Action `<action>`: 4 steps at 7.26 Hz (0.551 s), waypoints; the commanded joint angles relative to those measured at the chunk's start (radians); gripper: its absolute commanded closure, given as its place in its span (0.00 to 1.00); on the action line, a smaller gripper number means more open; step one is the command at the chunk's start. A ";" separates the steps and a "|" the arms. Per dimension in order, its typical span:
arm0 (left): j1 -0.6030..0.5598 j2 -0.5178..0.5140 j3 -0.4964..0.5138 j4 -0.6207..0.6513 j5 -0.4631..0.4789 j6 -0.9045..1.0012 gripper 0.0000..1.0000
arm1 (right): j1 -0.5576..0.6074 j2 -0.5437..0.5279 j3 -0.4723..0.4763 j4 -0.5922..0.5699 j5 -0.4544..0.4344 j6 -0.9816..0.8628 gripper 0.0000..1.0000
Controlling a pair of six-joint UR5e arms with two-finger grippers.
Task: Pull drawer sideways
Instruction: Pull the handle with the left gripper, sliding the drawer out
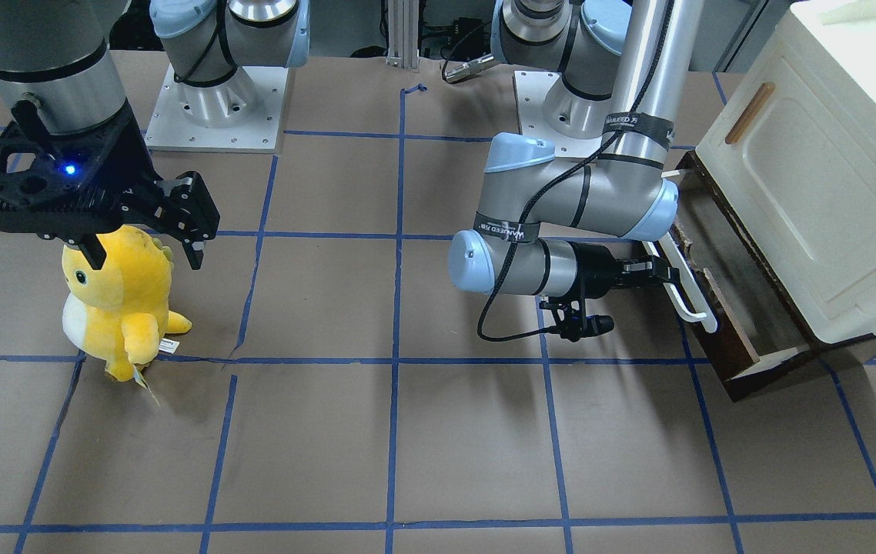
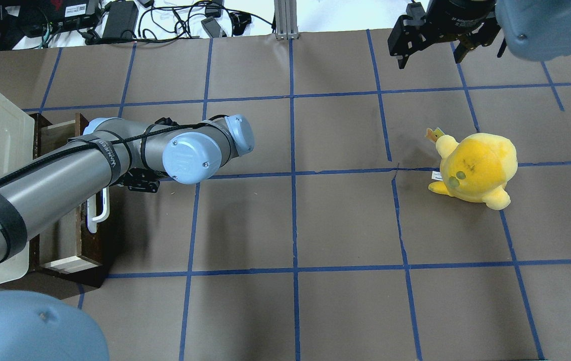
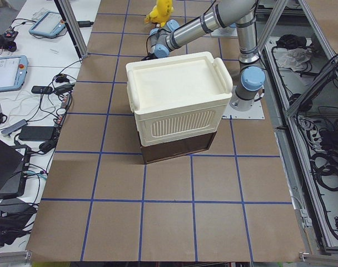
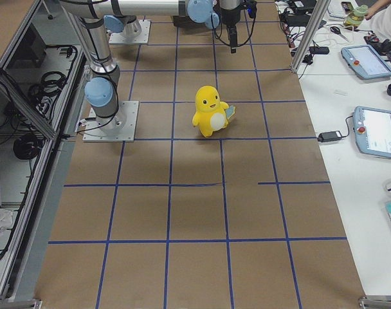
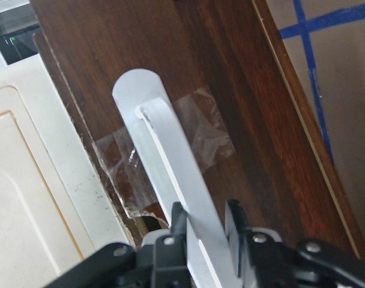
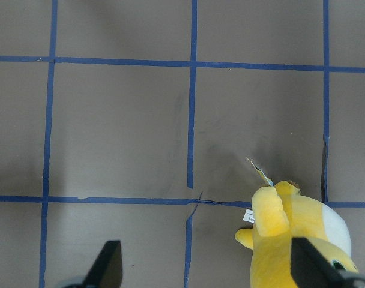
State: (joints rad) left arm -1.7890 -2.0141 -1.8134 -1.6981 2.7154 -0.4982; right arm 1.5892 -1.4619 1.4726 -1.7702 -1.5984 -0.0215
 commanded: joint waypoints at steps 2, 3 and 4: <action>-0.021 0.000 0.000 0.000 -0.002 0.001 0.81 | 0.000 0.000 0.000 0.000 0.000 0.000 0.00; -0.035 0.000 0.000 0.000 -0.002 0.003 0.81 | 0.000 0.000 0.000 0.000 0.000 0.000 0.00; -0.038 0.000 0.000 0.000 0.000 0.003 0.82 | 0.000 0.000 0.000 0.000 0.000 0.000 0.00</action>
State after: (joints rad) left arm -1.8193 -2.0143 -1.8132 -1.6981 2.7142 -0.4960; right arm 1.5892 -1.4619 1.4726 -1.7702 -1.5984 -0.0215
